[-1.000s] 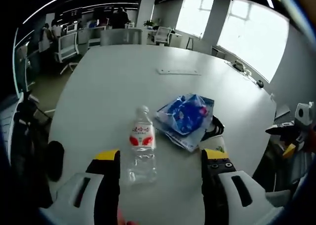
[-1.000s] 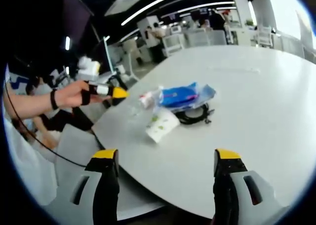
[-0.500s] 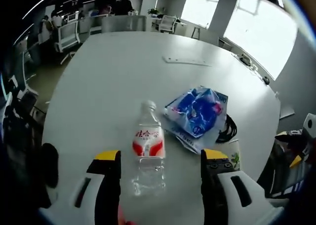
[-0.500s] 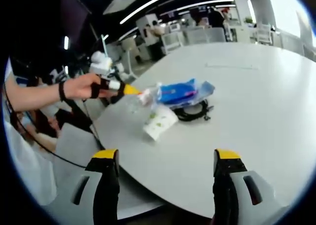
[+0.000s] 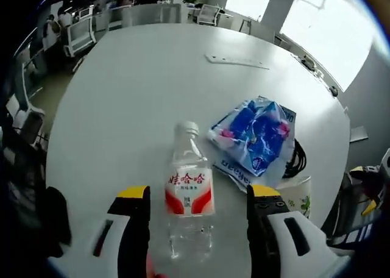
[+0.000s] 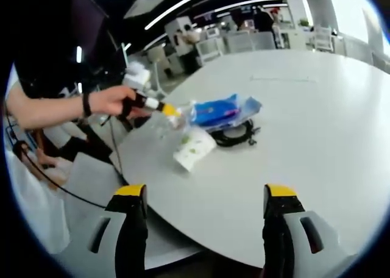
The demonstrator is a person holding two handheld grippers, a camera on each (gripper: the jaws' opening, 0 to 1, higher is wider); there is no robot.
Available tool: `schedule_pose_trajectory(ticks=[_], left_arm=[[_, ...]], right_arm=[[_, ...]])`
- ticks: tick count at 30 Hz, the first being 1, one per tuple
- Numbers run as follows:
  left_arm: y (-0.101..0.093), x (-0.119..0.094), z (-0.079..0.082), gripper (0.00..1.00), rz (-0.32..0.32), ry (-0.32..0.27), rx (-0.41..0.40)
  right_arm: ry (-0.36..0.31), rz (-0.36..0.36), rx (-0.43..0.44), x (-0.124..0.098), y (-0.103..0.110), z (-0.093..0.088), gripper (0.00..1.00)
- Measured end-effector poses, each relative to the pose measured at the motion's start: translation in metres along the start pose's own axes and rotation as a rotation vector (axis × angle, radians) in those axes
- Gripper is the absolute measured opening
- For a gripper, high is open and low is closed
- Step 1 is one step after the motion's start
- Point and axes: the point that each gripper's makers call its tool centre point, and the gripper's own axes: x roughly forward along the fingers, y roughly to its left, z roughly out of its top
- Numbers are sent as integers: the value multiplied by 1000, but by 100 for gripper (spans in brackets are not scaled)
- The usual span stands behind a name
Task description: Arrange the tabletop items into an orderly group along one side of the table until the central work area is clear of visible clutter.
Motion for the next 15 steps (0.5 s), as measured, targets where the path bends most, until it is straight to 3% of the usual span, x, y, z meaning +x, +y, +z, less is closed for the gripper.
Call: schedule_pose_trajectory(ticks=[2,15], left_arm=[[0,5,-2,65,-8,41,8],[7,29,-5,62,1,143,45]], right_arm=[[1,1,1,1,-1,0,77],[10,2,9,7,-5,1,77]])
